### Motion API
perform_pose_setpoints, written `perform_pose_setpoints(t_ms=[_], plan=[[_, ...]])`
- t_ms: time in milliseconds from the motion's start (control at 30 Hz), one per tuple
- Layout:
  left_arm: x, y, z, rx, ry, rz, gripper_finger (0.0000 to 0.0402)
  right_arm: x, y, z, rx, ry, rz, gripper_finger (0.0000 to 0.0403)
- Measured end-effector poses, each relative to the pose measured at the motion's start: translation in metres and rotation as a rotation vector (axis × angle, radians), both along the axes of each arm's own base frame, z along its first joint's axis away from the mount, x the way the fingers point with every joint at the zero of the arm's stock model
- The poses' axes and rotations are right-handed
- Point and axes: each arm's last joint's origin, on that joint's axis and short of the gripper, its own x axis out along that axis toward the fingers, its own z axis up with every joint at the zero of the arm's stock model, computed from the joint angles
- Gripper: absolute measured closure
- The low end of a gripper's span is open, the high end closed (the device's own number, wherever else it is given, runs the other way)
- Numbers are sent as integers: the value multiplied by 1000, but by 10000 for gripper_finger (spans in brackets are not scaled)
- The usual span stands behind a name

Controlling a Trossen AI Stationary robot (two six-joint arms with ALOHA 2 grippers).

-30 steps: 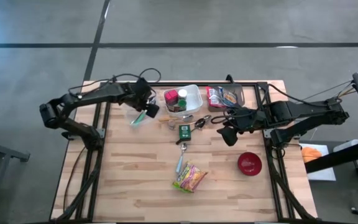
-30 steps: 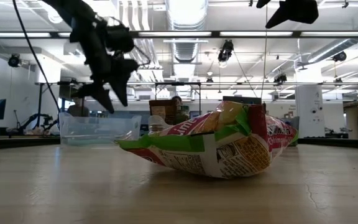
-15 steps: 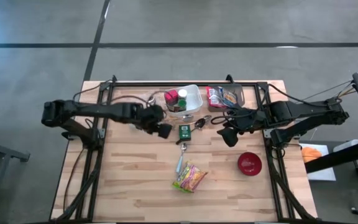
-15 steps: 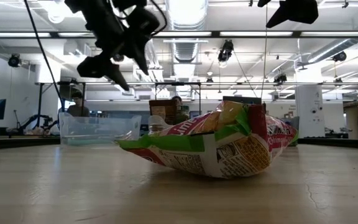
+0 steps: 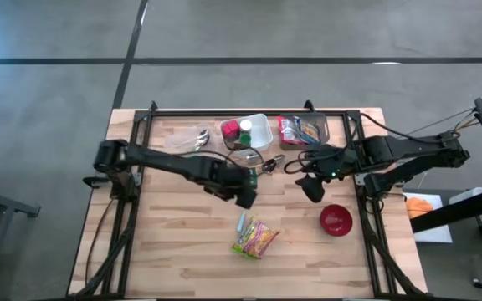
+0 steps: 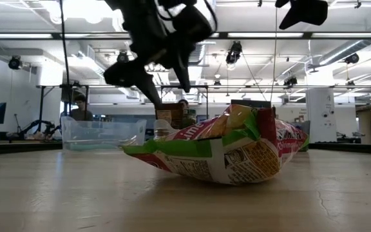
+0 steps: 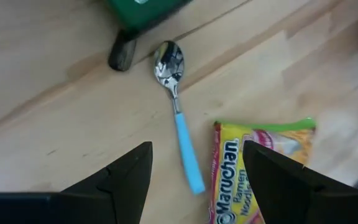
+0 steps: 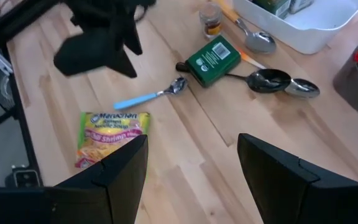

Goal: Pick & Place Food Item
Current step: Put the blue spoon into the transparent bin

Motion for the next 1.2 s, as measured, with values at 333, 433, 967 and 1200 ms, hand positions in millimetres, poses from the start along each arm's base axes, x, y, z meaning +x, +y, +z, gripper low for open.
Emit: perform_pose_setpoints(t_ms=[333,433,967,1200], plan=[[29,-13,-43,2,172,-29,149,-4,-1,-3,-41,48,46,158],[33,-16,-53,-8,194,-33,150,-4,-1,-3,-50,55,57,158],[37,-16,-74,97,221,-57,195,-10,-1,-7,-52,129,71,158],[39,-15,-73,135,199,-78,250,-10,-1,-7,-52,129,71,158]])
